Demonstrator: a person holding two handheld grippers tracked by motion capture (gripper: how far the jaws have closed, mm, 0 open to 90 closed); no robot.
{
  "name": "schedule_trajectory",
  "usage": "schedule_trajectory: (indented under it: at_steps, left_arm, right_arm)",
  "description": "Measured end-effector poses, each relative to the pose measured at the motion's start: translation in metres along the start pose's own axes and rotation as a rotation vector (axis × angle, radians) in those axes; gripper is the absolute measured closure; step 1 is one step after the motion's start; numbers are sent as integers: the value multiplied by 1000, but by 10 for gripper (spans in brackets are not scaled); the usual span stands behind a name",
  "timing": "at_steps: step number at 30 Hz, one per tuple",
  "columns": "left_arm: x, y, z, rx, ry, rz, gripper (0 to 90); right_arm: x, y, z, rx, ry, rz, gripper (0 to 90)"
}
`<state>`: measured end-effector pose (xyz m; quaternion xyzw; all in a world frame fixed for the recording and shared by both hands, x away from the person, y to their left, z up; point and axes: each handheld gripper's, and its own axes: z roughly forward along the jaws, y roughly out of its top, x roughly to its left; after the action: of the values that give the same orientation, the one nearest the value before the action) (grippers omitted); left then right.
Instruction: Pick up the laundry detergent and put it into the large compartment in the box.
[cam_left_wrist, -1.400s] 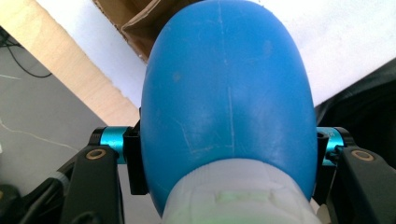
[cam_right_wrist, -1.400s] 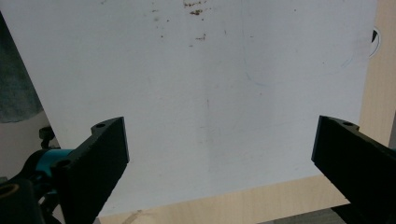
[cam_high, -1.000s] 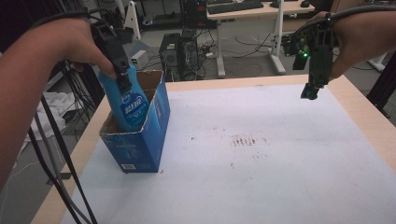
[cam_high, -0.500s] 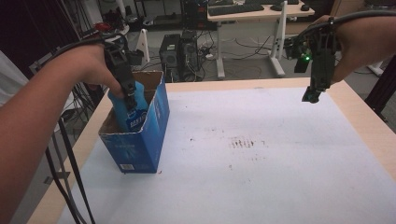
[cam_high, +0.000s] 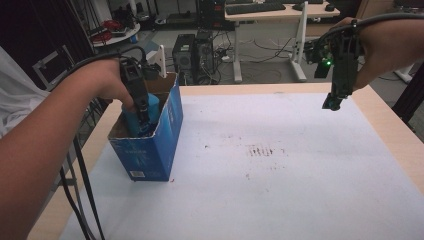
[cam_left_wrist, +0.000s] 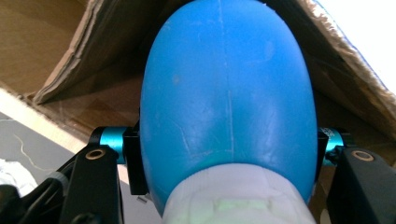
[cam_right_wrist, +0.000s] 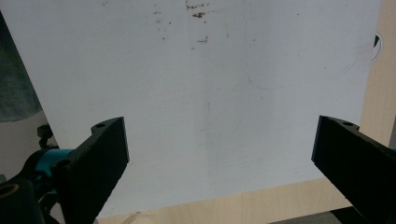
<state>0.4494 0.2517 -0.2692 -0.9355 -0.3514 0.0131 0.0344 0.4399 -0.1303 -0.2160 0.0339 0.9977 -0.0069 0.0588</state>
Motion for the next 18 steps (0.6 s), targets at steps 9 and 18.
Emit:
schedule_trajectory:
  at_steps: [9,18]
  left_arm:
    - [-1,1,12,5,2,22,384]
    - [0,0,22,-6,-9,26,384]
  right_arm:
    - [-1,0,1,4,2,0,30]
    - [-1,1,2,3,3,0,30]
